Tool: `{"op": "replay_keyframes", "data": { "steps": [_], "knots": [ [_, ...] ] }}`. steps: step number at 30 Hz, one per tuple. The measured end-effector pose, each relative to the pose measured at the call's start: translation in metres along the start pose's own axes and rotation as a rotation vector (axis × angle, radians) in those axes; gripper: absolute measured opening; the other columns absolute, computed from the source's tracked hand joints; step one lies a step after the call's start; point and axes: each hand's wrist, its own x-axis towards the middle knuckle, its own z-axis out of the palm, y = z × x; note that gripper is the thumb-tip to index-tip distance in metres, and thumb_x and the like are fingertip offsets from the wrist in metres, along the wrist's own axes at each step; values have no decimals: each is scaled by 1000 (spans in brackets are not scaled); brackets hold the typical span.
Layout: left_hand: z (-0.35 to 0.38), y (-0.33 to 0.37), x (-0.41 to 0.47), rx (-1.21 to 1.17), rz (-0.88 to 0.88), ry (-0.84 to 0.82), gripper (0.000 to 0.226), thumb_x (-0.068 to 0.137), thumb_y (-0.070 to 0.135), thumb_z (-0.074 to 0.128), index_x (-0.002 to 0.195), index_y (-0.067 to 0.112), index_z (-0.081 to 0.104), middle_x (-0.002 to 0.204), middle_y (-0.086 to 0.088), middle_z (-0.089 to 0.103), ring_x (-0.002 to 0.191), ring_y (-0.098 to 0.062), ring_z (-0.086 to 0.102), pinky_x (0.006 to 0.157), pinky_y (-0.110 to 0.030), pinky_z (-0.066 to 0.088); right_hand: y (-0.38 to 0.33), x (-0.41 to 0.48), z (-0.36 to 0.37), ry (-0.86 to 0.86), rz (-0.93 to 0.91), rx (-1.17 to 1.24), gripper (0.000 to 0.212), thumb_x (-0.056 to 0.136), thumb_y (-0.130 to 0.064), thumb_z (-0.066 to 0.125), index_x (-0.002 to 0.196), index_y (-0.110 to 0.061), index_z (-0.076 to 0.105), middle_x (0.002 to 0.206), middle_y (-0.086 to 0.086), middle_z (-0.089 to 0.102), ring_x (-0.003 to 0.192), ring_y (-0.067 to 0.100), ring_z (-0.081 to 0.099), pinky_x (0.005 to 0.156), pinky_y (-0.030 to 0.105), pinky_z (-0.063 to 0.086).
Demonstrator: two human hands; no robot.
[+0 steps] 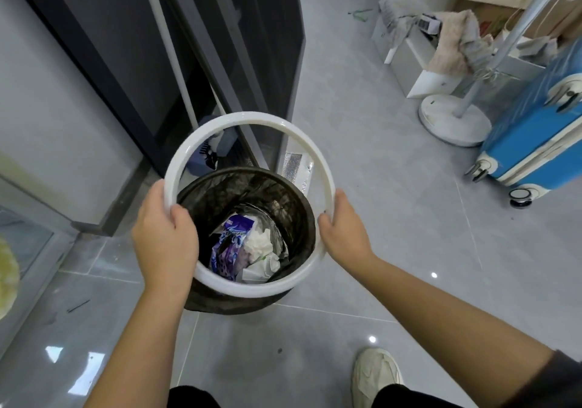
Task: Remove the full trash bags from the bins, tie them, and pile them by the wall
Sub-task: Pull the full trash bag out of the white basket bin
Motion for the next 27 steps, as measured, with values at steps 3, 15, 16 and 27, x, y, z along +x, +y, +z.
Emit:
{"op": "replay_keyframes", "data": {
  "steps": [3,15,16,27],
  "knots": [
    [18,26,-7,-21,40,-113,39,91,19,39,128,27,49,103,-3,65,93,-22,62,81,-42,52,25,13,-32,12,117,-71,42,90,-26,38,132,-26,33,92,6,62,81,30,59,71,40,49],
    [180,92,-90,98,236,-568,36,87,12,48,122,14,49,117,-9,51,97,-32,55,79,-35,43,191,18,-118,135,687,-46,20,89,-21,42,106,-11,40,97,16,56,86,38,61,74,51,57],
    [194,89,-99,133,205,-601,39,87,11,48,125,14,46,122,-9,46,95,-33,56,74,-34,41,206,15,-119,129,718,-32,23,88,-18,42,110,-10,43,97,15,55,87,38,61,71,50,58],
    [299,1,-126,306,-269,-773,36,87,8,40,121,5,53,127,-17,38,110,-39,49,88,-38,42,304,15,-66,189,722,74,41,81,-5,49,120,-14,57,87,1,62,74,19,59,67,30,50]
  ]
}}
